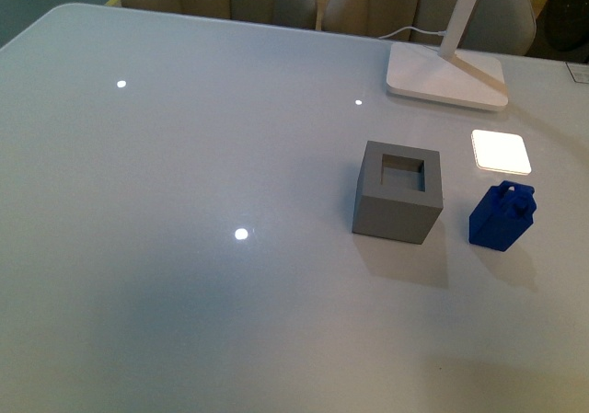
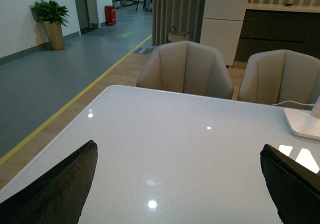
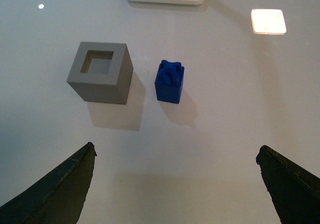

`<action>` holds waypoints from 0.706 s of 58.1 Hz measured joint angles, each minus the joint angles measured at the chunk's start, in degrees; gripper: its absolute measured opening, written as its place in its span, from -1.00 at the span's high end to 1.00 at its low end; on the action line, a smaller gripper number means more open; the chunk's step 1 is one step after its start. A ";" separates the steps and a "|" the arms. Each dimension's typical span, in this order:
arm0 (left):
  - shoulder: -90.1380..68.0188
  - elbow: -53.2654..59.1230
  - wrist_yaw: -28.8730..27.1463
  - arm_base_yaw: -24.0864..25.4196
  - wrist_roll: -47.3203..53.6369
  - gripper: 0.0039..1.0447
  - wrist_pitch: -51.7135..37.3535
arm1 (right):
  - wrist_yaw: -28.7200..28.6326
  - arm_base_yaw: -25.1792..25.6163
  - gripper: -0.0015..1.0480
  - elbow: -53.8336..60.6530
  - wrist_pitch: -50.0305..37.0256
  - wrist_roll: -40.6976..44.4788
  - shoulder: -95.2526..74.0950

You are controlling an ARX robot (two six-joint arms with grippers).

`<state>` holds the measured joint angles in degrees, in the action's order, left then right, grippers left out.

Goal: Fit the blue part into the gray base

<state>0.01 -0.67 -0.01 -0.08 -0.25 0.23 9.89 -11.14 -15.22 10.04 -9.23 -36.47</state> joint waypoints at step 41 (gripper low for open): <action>0.00 0.00 0.00 0.00 0.00 -0.86 0.00 | -4.52 7.85 -0.83 -35.26 -16.04 -3.74 -77.33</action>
<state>0.01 -0.67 -0.01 -0.08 -0.25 0.23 5.37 -3.29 -50.48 -6.00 -12.97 -113.80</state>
